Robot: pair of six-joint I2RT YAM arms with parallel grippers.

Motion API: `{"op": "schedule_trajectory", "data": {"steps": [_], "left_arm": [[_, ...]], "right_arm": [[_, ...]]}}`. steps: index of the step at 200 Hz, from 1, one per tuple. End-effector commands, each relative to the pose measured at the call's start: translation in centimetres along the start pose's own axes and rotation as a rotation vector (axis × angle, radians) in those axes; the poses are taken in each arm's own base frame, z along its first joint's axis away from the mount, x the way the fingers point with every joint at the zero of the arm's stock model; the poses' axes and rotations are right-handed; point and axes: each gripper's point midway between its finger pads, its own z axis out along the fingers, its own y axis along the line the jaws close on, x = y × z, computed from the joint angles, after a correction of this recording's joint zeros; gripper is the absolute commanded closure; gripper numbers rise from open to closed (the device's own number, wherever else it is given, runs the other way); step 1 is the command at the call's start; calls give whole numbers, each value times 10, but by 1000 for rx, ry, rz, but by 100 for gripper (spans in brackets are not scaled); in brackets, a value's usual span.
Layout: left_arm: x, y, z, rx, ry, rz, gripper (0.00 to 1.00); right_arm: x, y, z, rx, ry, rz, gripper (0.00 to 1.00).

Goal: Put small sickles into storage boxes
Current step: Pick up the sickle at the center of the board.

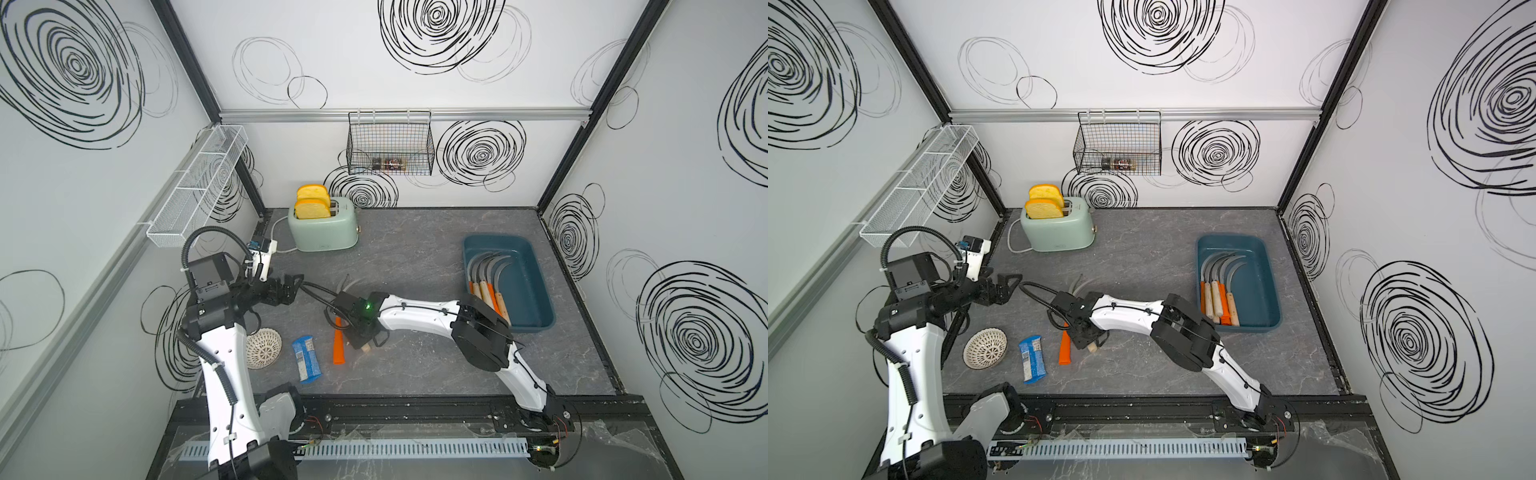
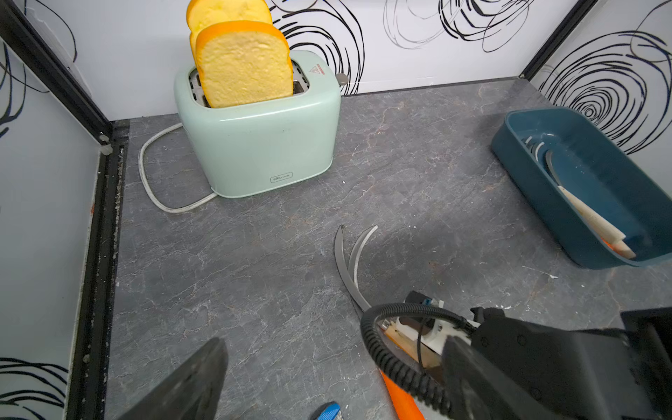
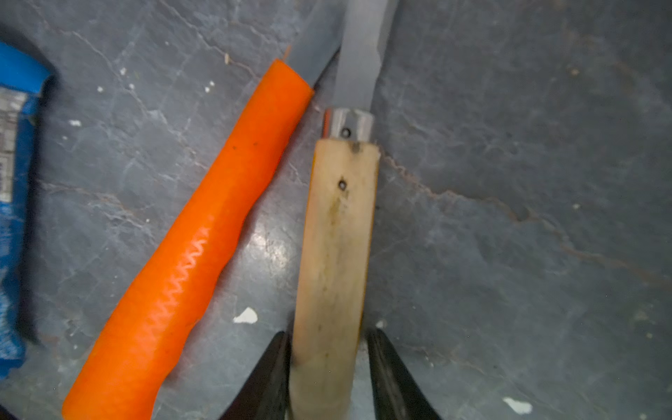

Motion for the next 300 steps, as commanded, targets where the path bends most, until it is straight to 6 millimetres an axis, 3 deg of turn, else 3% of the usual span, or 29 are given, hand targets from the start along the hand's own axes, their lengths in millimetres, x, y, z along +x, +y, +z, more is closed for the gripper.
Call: {"op": "schedule_trajectory", "data": {"steps": [1,124,196,214,231,270,300], "left_arm": [[-21,-1,-10,-15,-70,53,4],[-20,-3,-5,15,-56,55,4],[-23,-7,-2,31,-59,51,4],[-24,-8,-1,31,-57,54,4],[-26,-8,-2,29,-60,58,4],[-28,-10,-2,31,-62,56,4],[-30,-10,-2,23,-63,55,4]], "right_arm": [[14,-6,12,54,63,-22,61],[21,-12,22,93,91,-29,65],[26,-12,29,89,108,-34,72],[27,-14,30,89,109,-32,76],[28,-14,30,83,108,-29,87],[24,-15,26,75,94,-24,100],[14,-14,12,21,48,1,100]]}}
